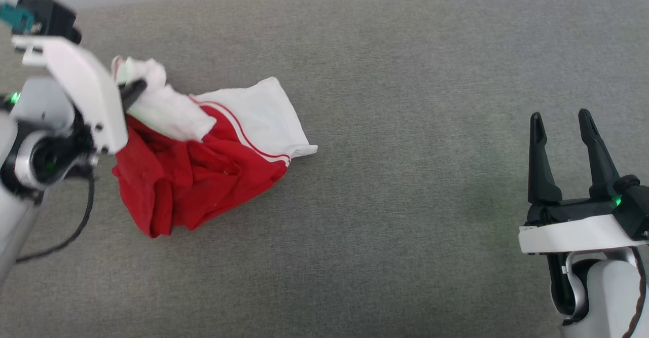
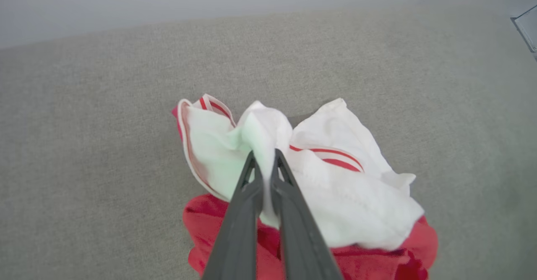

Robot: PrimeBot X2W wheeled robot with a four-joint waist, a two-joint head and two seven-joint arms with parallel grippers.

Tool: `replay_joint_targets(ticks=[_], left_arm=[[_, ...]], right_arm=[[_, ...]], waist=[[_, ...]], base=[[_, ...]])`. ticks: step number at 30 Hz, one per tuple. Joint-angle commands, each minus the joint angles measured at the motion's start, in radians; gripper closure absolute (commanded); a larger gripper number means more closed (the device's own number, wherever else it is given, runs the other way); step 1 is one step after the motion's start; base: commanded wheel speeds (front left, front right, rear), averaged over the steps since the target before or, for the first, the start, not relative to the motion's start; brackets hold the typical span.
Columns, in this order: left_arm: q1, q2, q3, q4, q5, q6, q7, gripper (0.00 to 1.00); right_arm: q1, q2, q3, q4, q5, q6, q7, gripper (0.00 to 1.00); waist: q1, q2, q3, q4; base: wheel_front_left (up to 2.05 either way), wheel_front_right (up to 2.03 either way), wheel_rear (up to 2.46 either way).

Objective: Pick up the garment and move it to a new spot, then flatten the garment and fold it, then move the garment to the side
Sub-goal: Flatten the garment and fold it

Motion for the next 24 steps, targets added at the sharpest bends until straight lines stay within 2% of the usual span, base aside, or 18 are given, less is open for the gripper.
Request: replay_joint_targets(ticks=[1,2,4,7,9,10,12,13,14,15,24], left_arm=[[0.048,0.016,0.016,-0.025,-0.017,0.017,-0.017,0.9],[0.073,0.028,0.023,-0.041,-0.025,0.024,-0.025,0.84],[0.1,0.038,0.029,-0.053,-0.036,0.032,-0.034,0.82],[0.177,0.058,0.038,-0.064,-0.061,0.065,-0.045,0.66],[0.215,0.065,0.037,-0.059,-0.067,0.08,-0.051,0.64],[0.235,0.063,0.035,-0.051,-0.081,0.087,-0.043,0.58],[0.259,0.061,0.034,-0.04,-0.093,0.094,-0.036,0.58],[0.264,0.06,0.038,-0.035,-0.101,0.099,-0.037,0.55],[0.269,0.059,0.041,-0.028,-0.107,0.104,-0.036,0.36],[0.27,0.064,0.039,-0.025,-0.105,0.106,-0.032,0.01],[0.187,0.098,0.037,-0.083,-0.077,0.164,0.041,0.0]], right_arm=[[0.008,0.0,0.0,-0.003,-0.006,0.0,-0.005,0.0],[0.007,0.0,0.0,-0.003,-0.005,0.0,-0.005,0.0],[0.006,0.0,0.0,-0.003,-0.005,0.0,-0.005,0.0],[0.0,-0.002,0.003,-0.002,-0.006,0.0,-0.005,0.0],[-0.003,-0.003,0.004,-0.001,-0.006,0.0,-0.005,0.0],[-0.004,-0.004,0.005,-0.001,-0.006,0.0,-0.005,0.0],[-0.006,-0.005,0.005,0.0,-0.005,0.0,-0.005,0.0],[-0.006,-0.006,0.005,0.0,-0.005,0.0,-0.005,0.0],[-0.006,-0.008,0.004,0.0,-0.005,0.0,-0.005,0.0],[-0.005,-0.009,0.004,0.0,-0.005,0.0,-0.005,0.0],[0.007,-0.012,0.004,-0.003,-0.01,0.0,-0.005,0.0]], waist=[[0.0,0.0,-0.001,0.008],[0.0,0.0,-0.001,0.011],[0.0,0.0,0.0,0.013],[0.0,0.0,0.002,0.019],[0.0,0.0,0.002,0.021],[0.0,0.0,0.003,0.022],[0.0,0.0,0.002,0.024],[0.0,0.0,0.002,0.026],[0.0,0.0,0.001,0.027],[0.0,0.0,0.0,0.028],[0.0,0.0,-0.013,0.039]], base=[[0.0,0.0,0.0],[0.0,0.0,0.0],[0.0,0.0,0.0],[0.0,0.0,0.0],[0.0,0.0,0.0],[0.0,0.0,0.0],[0.0,0.0,0.0],[0.0,0.0,0.0],[0.0,0.0,0.0],[0.0,0.0,0.0],[0.0,0.0,0.0]])
